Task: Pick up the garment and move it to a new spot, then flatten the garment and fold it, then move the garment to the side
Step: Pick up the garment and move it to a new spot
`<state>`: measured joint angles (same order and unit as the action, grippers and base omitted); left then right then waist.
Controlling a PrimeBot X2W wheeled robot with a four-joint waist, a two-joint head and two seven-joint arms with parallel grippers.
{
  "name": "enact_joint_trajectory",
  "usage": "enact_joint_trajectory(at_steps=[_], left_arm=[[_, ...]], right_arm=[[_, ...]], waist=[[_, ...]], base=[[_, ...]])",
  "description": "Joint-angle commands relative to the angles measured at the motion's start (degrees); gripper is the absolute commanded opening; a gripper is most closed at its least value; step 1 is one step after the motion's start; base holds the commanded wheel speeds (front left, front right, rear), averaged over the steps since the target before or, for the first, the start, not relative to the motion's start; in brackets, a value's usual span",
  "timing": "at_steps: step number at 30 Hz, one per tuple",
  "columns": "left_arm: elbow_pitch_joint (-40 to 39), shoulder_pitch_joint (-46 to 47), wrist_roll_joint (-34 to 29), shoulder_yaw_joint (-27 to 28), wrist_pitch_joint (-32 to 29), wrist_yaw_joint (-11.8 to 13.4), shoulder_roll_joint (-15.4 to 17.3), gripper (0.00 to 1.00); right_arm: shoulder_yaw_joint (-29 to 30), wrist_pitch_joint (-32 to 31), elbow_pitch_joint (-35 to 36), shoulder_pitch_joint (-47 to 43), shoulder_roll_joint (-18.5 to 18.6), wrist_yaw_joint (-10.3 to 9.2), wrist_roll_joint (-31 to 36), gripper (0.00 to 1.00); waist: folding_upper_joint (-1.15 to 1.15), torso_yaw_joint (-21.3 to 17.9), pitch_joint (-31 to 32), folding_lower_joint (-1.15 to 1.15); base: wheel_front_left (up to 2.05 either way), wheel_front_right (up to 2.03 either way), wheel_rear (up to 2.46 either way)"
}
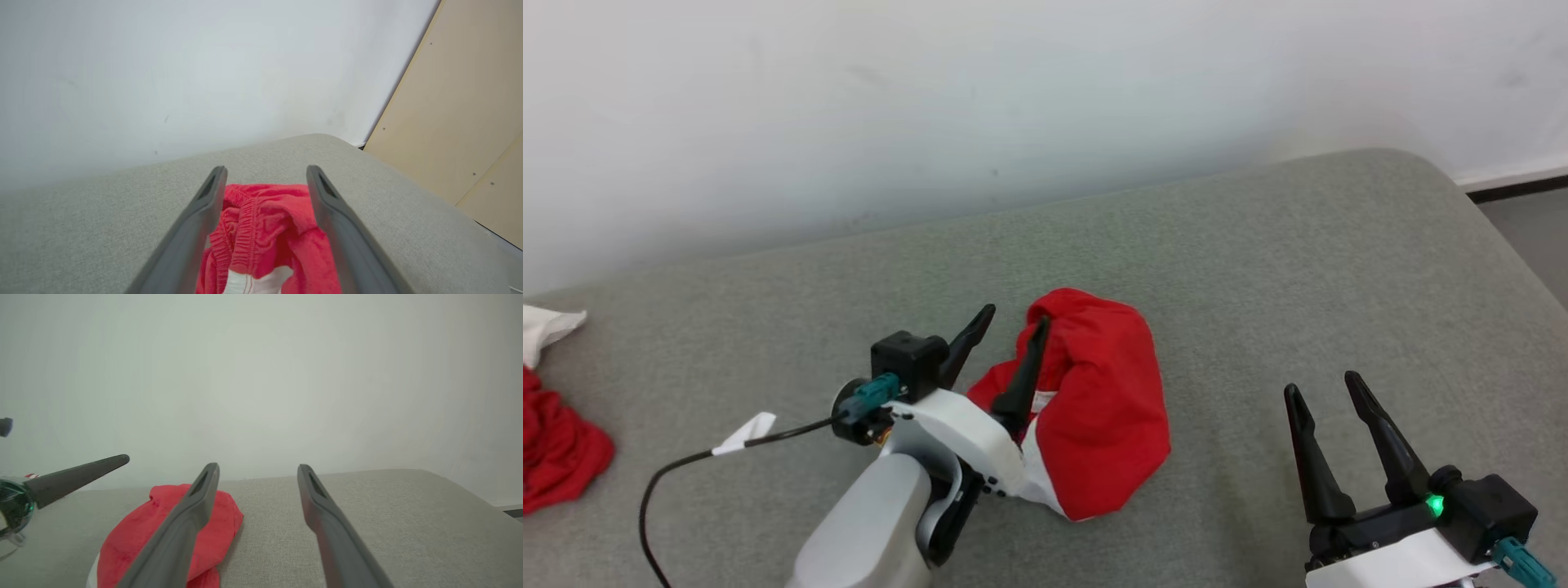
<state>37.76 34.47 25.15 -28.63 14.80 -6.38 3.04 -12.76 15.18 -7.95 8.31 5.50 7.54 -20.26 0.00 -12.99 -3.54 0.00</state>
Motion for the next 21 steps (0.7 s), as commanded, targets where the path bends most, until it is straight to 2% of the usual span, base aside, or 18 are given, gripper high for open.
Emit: enact_joint_trajectory(at_steps=[1,7,12,16,21], left_arm=[[-1.7,-1.9,-0.6,0.7,0.3,0.7,1.4,1.00],[-9.2,-7.1,-1.3,3.5,0.4,3.0,4.5,1.00],[-20.4,-15.3,-2.2,9.4,0.4,6.5,7.0,1.00],[-27.7,-22.8,-4.0,14.5,0.3,8.3,7.3,1.00],[-31.6,-29.7,-6.3,19.4,0.3,8.9,6.2,1.00]], right_arm=[[0.1,0.0,0.1,-0.8,0.5,-0.10,0.3,1.00],[0.9,-0.1,0.4,-2.0,0.9,-0.10,0.5,1.00],[2.1,0.0,1.4,-3.2,0.9,-0.10,0.7,1.00],[3.3,-0.1,2.2,-4.4,1.0,-0.10,0.8,1.00],[4.6,-0.1,2.7,-5.4,1.2,-0.10,0.9,1.00]], waist=[[0.00,3.2,1.5,0.00],[0.00,5.8,2.5,0.00],[0.00,6.9,2.9,0.00],[0.00,7.3,3.2,0.00],[0.00,7.2,3.7,0.00]], base=[[0.00,0.00,0.00],[0.00,0.00,0.00],[0.00,0.00,0.00],[0.00,0.00,0.00],[0.00,0.00,0.00]])
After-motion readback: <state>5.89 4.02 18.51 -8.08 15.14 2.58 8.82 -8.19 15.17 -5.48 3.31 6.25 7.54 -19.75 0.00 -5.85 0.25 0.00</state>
